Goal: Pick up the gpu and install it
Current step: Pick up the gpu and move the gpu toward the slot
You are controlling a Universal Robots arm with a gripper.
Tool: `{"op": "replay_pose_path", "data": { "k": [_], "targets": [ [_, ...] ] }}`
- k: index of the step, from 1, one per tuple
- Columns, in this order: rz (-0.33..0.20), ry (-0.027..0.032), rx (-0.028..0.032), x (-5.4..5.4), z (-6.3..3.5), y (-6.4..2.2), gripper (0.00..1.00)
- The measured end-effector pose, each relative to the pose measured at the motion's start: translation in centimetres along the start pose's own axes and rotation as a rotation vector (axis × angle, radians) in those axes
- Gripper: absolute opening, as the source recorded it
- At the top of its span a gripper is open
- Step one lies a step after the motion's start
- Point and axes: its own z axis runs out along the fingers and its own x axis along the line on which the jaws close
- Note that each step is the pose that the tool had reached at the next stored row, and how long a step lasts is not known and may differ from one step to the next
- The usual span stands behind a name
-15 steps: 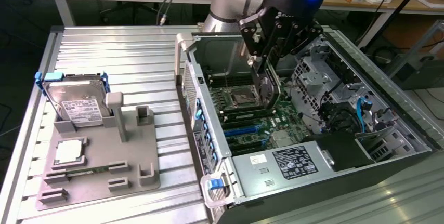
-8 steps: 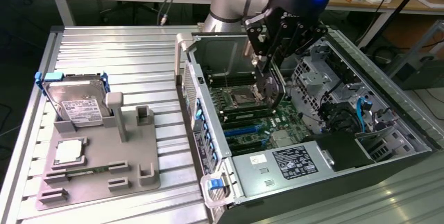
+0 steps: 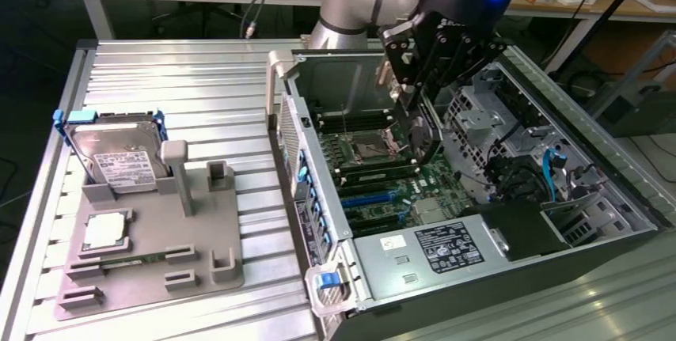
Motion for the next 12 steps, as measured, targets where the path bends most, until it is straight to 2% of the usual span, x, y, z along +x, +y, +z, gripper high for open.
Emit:
{"op": "replay_pose_path", "data": {
  "k": [12],
  "targets": [
    [0.0, 0.0, 0.0001, -1.6, 0.07, 0.12, 0.27]
  ]
}}
